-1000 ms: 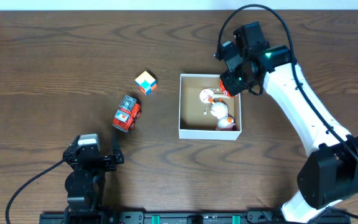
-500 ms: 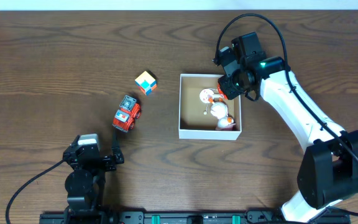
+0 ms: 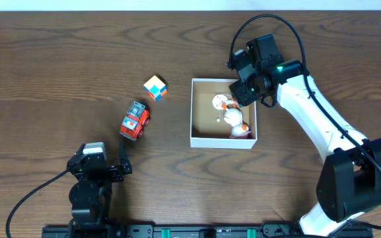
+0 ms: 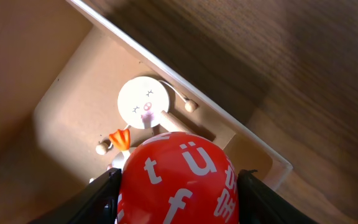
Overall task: Pack container
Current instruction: 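Carry the red ball left over the box, then lower the red ball into the box and open the right gripper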
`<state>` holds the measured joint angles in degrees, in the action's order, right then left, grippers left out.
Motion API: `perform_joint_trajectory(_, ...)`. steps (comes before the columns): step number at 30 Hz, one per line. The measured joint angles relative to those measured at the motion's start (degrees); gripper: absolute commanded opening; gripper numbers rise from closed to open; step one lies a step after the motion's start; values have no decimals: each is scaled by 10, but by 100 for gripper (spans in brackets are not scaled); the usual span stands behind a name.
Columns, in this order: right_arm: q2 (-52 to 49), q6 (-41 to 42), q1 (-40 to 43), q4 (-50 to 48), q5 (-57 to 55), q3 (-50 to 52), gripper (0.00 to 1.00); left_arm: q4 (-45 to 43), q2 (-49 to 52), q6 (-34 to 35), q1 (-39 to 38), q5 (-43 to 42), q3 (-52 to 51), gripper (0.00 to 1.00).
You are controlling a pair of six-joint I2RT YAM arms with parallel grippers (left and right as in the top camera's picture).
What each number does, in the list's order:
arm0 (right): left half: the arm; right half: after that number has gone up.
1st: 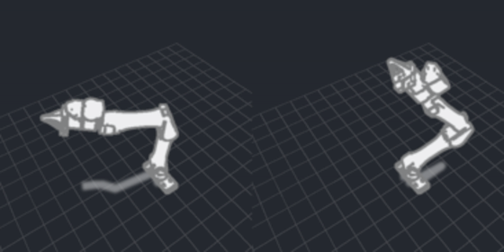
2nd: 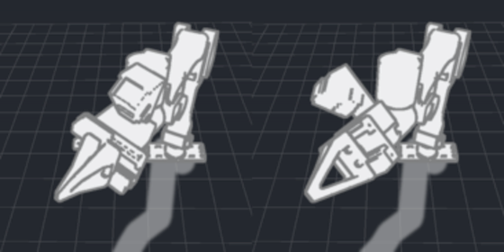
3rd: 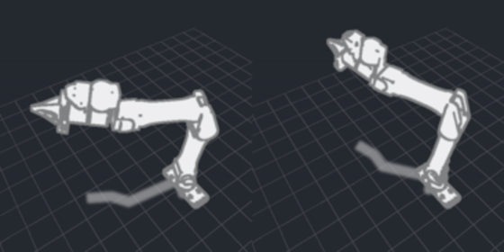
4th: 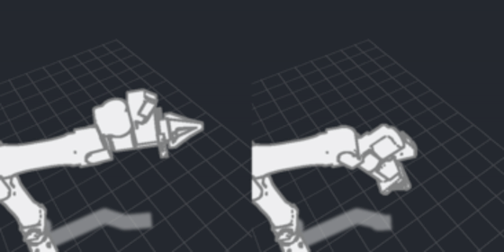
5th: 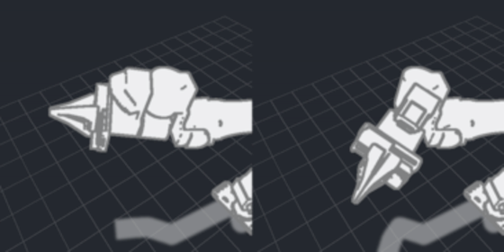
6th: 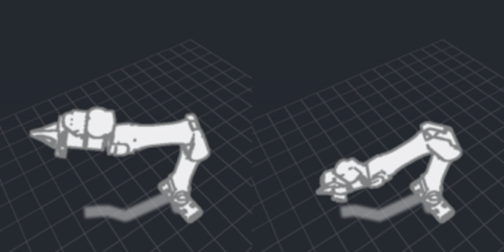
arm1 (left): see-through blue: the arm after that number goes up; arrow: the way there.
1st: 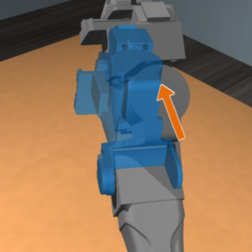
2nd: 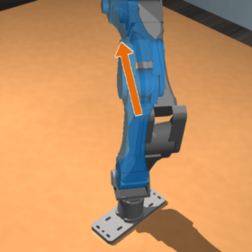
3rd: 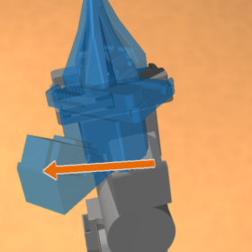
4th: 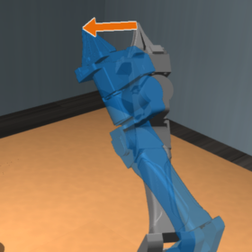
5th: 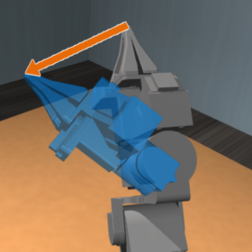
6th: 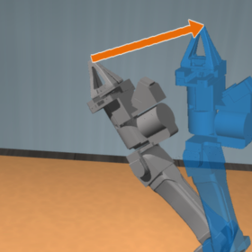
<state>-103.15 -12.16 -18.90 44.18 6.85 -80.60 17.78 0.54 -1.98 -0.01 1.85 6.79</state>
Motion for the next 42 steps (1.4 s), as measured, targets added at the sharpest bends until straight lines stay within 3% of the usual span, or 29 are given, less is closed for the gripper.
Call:
perform_joint_trajectory(30,0,0,0,4,-12,0,73,0,0,0,0,0,0,98)
perform_joint_trajectory(36,2,5,1,5,-101,-1,83,0,0,0,0,0,0,98)
perform_joint_trajectory(42,33,40,29,6,-186,-18,83,0,0,0,0,0,0,98)
